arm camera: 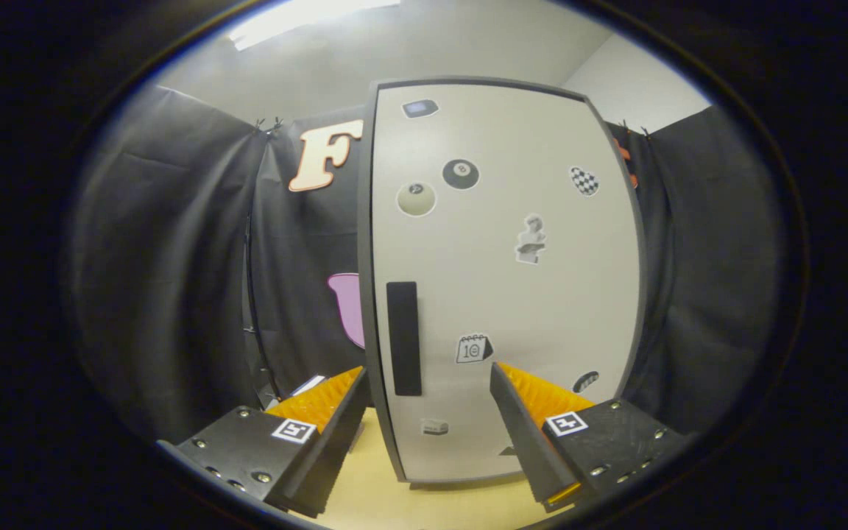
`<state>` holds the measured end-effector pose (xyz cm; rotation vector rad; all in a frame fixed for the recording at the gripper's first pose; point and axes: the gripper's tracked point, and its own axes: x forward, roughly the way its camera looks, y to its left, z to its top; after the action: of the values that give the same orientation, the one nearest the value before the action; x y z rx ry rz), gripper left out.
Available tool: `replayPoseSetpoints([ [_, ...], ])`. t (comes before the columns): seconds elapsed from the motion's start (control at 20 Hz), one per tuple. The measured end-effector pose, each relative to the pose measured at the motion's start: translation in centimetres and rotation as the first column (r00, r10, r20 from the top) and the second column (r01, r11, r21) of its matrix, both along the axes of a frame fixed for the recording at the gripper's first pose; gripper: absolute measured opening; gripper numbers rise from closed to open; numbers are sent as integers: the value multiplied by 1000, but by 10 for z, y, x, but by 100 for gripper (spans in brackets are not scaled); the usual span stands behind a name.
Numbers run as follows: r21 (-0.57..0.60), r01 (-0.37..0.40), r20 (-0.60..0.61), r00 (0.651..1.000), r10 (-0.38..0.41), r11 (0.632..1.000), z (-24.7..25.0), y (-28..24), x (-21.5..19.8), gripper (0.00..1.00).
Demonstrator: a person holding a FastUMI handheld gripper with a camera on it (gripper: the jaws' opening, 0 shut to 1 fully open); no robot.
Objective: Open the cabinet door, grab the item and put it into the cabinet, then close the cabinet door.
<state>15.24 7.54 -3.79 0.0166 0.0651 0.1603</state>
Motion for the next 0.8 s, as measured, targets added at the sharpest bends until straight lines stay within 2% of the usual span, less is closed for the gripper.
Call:
replayPoseSetpoints([
  [0.3,25,-29,-21,999,29,999,-11,26,43,98],
  [0.55,48,-21,-25,999,22,999,-15,33,70,98],
  [0.6,51,-22,-25,999,24,998,-16,35,73,96],
  [0.8,49,-21,-35,999,23,999,-20,38,84,69],
])
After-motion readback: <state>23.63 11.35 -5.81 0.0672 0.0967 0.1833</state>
